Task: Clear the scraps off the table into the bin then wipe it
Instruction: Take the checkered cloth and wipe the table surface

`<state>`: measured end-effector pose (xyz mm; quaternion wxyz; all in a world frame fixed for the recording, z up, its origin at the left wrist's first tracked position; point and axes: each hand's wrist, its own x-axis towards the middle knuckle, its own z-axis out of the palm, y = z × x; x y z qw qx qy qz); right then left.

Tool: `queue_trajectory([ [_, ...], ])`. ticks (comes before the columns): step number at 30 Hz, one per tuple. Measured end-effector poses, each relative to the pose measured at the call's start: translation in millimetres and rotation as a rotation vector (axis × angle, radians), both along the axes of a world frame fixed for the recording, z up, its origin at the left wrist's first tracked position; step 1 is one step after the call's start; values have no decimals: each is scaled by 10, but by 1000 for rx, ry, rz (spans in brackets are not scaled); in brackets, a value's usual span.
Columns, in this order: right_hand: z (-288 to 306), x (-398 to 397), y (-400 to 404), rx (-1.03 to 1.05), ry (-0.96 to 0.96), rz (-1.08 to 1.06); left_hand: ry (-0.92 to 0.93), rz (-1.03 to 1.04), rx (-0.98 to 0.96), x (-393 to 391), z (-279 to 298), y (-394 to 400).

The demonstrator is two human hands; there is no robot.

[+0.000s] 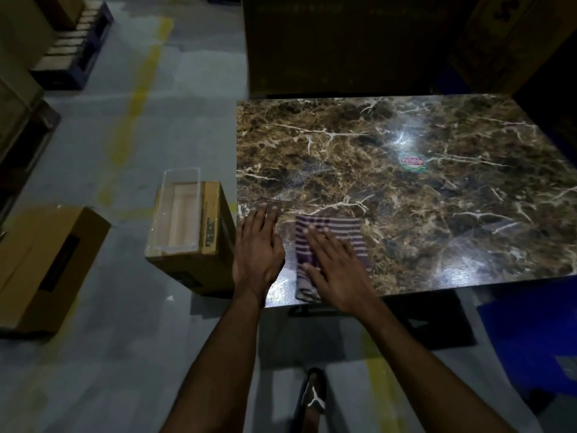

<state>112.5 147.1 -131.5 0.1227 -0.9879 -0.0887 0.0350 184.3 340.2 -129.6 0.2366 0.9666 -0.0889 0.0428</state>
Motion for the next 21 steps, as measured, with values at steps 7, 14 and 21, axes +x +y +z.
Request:
queue_trajectory([
  [7,46,544,151,60,2,-270,-11,3,69,22,-21,-22],
  [14,63,113,30,44,-6,-147,-14,42,51,9,-19,-42],
  [21,72,819,53,45,1,-329,-24,47,41,19,-26,-34],
])
